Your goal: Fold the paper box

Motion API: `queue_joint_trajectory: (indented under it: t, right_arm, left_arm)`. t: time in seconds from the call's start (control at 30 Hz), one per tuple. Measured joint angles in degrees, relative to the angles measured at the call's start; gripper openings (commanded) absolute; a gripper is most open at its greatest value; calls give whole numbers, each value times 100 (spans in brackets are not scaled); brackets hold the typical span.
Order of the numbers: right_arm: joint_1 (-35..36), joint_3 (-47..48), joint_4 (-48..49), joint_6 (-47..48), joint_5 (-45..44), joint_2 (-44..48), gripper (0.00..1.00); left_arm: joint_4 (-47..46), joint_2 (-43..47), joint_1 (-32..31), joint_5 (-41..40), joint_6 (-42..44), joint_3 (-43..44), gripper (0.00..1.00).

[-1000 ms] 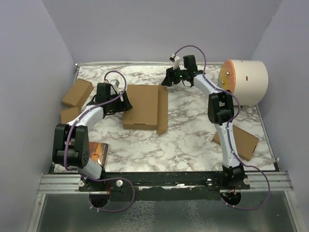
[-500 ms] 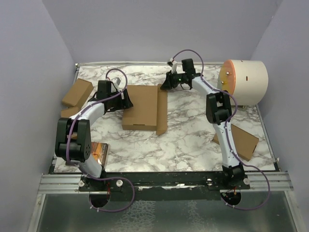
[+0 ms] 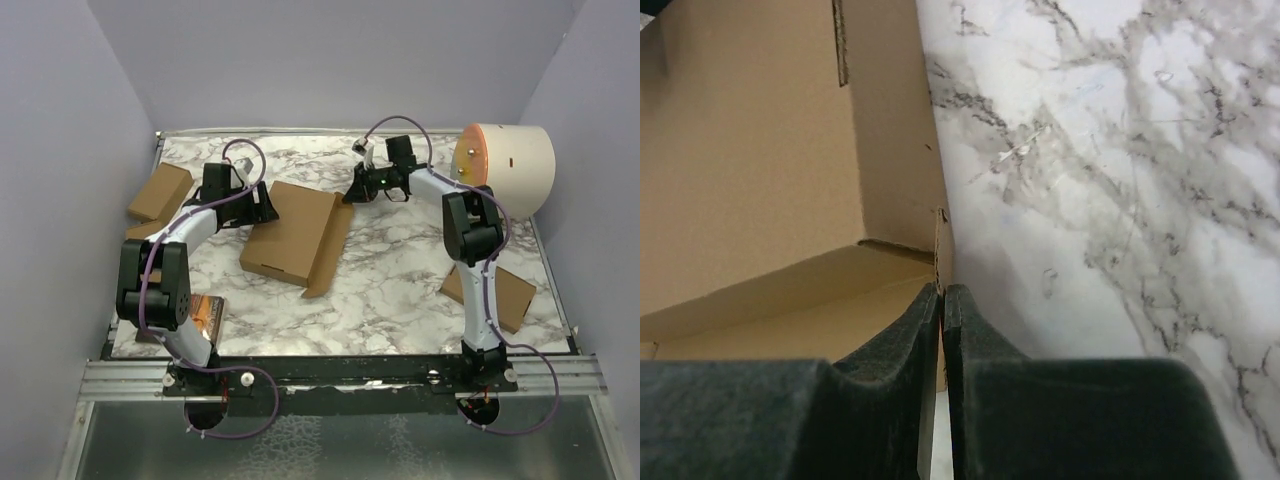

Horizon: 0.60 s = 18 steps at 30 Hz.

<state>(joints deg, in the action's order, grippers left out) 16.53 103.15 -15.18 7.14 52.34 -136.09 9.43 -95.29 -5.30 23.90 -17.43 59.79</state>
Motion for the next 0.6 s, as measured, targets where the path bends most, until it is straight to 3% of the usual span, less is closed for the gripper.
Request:
queue_joint_trajectory:
  t: [0.2, 0.37, 0.47, 0.6]
  right_arm:
    - [-4, -1106, 350, 184, -101, 745, 7]
    - [-4, -1567, 562, 293, -247, 1023, 6]
    - [-4, -1764, 647, 363, -293, 1143, 6]
    - [-4, -1878, 734, 498, -323, 1202, 7]
  left_arm:
    - [17, 101, 0, 72, 37, -7, 74]
    - [7, 544, 2, 66, 129, -35, 76]
    - [-92, 901, 37, 70, 199, -103, 85]
    - [-431, 1154, 251, 282, 162, -308, 85]
